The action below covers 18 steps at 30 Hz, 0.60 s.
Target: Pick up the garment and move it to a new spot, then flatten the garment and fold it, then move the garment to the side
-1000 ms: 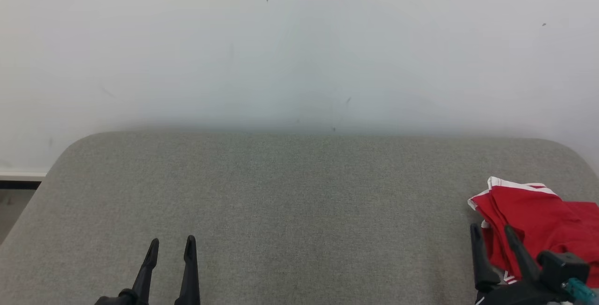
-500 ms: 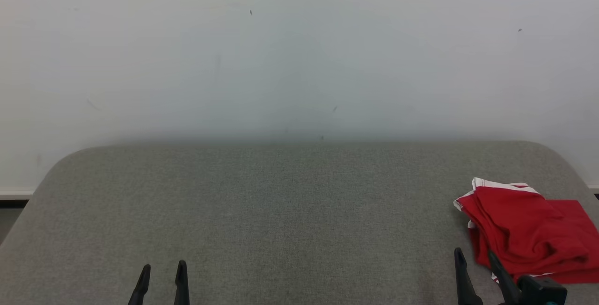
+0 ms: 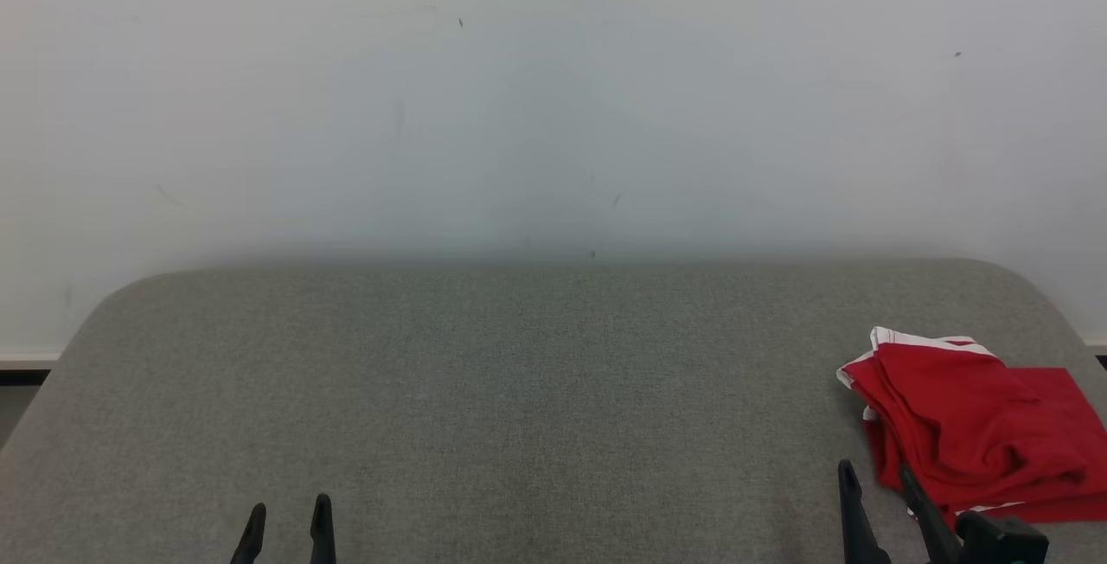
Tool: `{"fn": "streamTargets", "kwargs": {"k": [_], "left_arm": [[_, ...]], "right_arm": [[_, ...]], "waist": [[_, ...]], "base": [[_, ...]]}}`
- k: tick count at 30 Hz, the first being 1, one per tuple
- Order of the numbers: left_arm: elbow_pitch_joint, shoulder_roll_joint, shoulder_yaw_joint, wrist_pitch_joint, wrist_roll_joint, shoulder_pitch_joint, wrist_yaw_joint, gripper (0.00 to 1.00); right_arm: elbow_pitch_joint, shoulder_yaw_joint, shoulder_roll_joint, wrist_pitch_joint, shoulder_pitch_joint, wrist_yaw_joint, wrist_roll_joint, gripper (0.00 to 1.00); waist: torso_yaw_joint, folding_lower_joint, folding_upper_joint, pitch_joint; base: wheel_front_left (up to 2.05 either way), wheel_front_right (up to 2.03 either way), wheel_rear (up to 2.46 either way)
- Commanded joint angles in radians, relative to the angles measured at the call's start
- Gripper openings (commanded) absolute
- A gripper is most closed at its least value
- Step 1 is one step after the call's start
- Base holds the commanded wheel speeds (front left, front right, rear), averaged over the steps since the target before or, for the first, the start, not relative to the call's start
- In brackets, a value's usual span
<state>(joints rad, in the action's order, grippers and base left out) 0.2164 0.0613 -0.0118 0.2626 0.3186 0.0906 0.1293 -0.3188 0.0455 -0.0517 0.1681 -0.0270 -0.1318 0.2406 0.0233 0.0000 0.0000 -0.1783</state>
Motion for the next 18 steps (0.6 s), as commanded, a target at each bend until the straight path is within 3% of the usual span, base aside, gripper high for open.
{"fn": "streamTargets", "kwargs": {"k": [1, 8, 9, 13, 18], "left_arm": [[0.005, 0.008, 0.000, 0.003, 0.013, -0.013, 0.002, 1.00], [0.035, 0.053, -0.014, 0.003, 0.052, -0.030, 0.002, 1.00], [0.037, 0.054, -0.014, 0.000, 0.052, -0.021, 0.000, 0.00], [0.067, 0.048, -0.015, -0.005, 0.058, -0.001, 0.000, 0.00], [0.074, 0.044, -0.009, -0.033, 0.138, -0.019, 0.000, 0.00]], "right_arm": [[-0.002, 0.000, 0.002, 0.006, -0.004, 0.003, 0.004, 1.00], [-0.006, -0.005, 0.002, 0.004, 0.000, 0.003, 0.008, 1.00], [-0.006, -0.004, 0.000, 0.000, 0.001, 0.000, 0.004, 0.00], [-0.038, -0.001, 0.002, -0.004, -0.016, 0.000, 0.009, 0.00], [-0.039, 0.017, 0.002, -0.029, -0.005, 0.000, 0.095, 0.00]], "waist": [[0.000, 0.0000, 0.0000, 0.001], [0.001, 0.0000, 0.0000, 0.004], [0.001, 0.0000, 0.0000, 0.004], [0.001, 0.0001, 0.0000, 0.005], [0.000, 0.0000, 0.0000, 0.011]], "base": [[0.00, 0.00, 0.00], [0.00, 0.00, 0.00], [0.00, 0.00, 0.00], [0.00, 0.00, 0.00], [0.00, 0.00, 0.00]]}}
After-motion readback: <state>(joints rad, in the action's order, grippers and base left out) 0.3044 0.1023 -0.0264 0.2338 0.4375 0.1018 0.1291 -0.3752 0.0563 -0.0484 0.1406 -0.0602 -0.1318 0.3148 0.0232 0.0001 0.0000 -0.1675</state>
